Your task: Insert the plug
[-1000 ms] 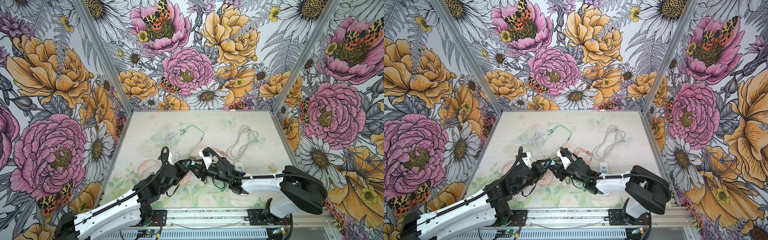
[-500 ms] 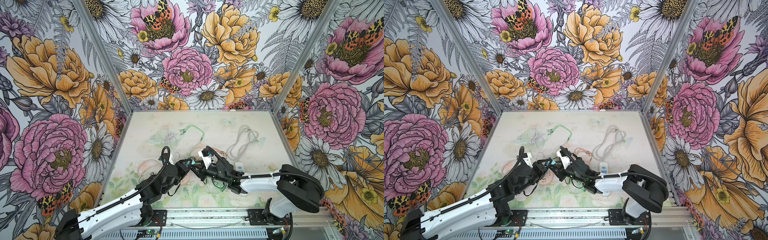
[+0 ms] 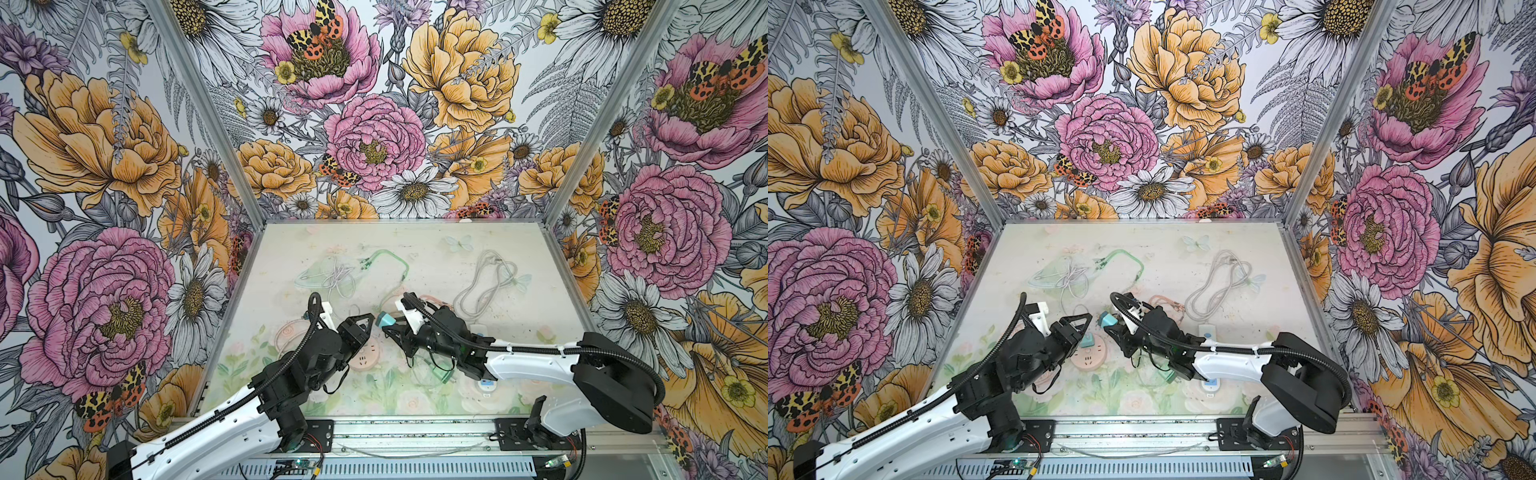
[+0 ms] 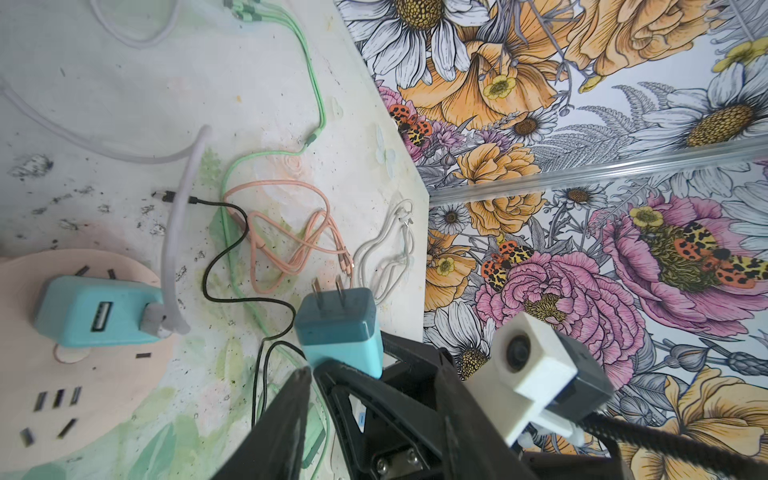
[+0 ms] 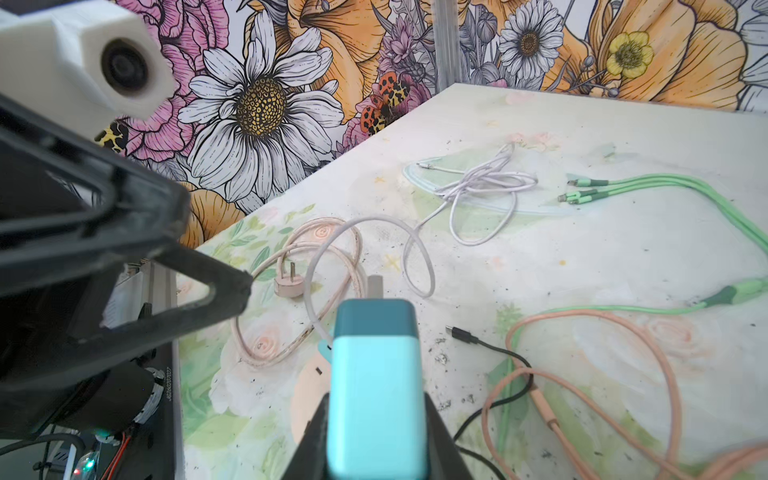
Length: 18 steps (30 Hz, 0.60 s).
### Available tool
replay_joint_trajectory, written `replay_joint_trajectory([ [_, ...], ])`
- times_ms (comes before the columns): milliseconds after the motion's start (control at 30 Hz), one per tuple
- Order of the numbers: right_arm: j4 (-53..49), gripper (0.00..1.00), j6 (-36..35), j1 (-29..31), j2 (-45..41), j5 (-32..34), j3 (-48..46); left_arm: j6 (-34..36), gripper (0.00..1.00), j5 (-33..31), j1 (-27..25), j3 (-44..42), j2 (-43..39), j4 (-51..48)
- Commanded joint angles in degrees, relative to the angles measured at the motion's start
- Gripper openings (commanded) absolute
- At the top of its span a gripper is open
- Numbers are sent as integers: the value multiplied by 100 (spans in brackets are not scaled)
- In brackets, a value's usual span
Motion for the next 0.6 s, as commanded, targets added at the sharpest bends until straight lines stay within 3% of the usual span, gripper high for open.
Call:
replay_joint_trajectory([
  [0, -666, 0, -733, -44, -328, -284, 334, 159, 51, -357, 125, 148, -429, -872],
  [267, -2402, 0, -1715, -44, -521, -933, 1019, 361, 49, -430, 394, 351, -982, -1922],
  [567, -3123, 0, -2341, -38, -974, -1391, 1113, 1256, 47, -142, 748, 1088, -582, -2727],
])
